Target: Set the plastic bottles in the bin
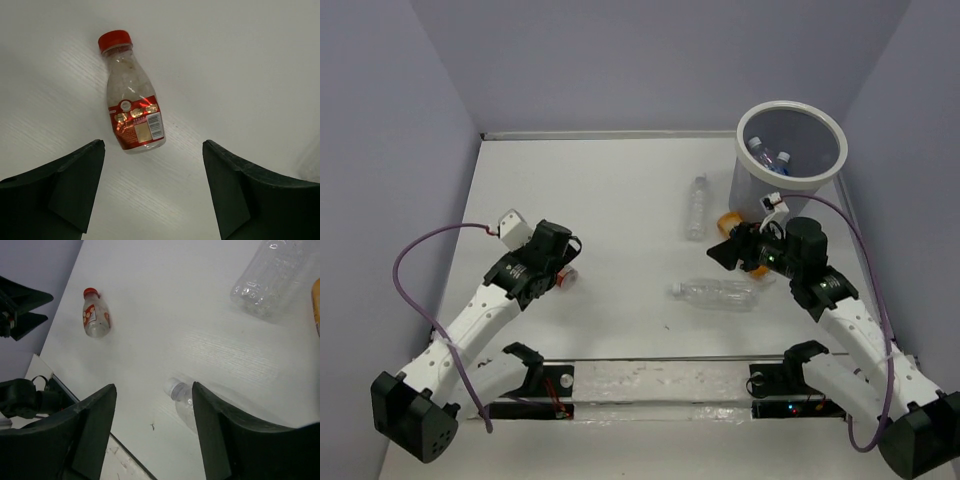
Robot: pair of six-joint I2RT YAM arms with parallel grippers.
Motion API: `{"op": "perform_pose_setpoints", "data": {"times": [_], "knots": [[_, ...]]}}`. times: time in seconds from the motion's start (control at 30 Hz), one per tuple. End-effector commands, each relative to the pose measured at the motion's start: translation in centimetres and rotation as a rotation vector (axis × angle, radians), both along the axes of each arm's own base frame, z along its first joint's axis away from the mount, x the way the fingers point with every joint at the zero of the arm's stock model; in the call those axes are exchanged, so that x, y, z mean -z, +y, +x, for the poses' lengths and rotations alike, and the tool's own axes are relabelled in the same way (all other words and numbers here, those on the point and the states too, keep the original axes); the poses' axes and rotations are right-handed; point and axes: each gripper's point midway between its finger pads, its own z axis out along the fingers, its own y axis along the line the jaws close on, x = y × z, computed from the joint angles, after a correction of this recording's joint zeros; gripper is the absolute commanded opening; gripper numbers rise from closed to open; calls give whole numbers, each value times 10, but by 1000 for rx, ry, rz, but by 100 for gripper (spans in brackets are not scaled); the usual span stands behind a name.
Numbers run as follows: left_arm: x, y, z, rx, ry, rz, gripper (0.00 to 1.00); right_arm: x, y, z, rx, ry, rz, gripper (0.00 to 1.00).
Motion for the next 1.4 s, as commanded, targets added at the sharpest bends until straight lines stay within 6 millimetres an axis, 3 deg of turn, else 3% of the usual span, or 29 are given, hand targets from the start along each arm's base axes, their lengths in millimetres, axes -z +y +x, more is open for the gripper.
{"op": "perform_pose_setpoints", "data": {"times": [0.0, 0.17, 0.27, 0.4, 0.47, 0.5, 0.63, 0.67, 0.87, 0.93, 0.97, 1.0, 1.03, 1.13, 1.27, 1.37], "knots": [[43, 14, -22, -96, 163, -17, 89, -28, 7, 34, 68, -92, -22, 73], [65, 30, -19, -139, 202, -3, 96, -16, 15, 53, 99, -77, -63, 76], [68, 38, 2, -170, 152, -20, 96, -12, 23, 65, 111, -73, -109, 76], [74, 49, 20, -209, 117, -10, 96, -3, 18, 93, 187, -66, -194, 79], [84, 47, 24, -198, 128, -26, 95, 10, 17, 105, 210, -41, -245, 80], [83, 42, 33, -184, 98, -47, 95, 5, 16, 113, 228, -53, -254, 80], [101, 34, 43, -157, 106, -66, 93, 17, 3, 142, 334, -43, -352, 88], [103, 31, 47, -134, 98, -71, 93, 29, 3, 148, 339, -23, -386, 90], [121, 31, 48, -111, 134, -52, 78, 48, 11, 176, 369, 10, -442, 91], [120, 33, 52, -111, 110, -57, 66, 56, 12, 184, 382, 25, -457, 91], [119, 33, 52, -107, 102, -56, 61, 69, 17, 188, 381, 43, -478, 91], [121, 33, 52, -102, 95, -57, 54, 67, 19, 195, 390, 38, -477, 91], [120, 34, 52, -95, 88, -51, 50, 82, 19, 201, 397, 62, -503, 91], [119, 35, 51, -89, 64, -47, 40, 88, 24, 214, 419, 61, -523, 91], [113, 33, 50, -66, 23, -58, 38, 119, 21, 226, 445, 118, -594, 87], [99, 25, 51, -20, -28, -95, 33, 126, 19, 232, 468, 129, -621, 84]]}}
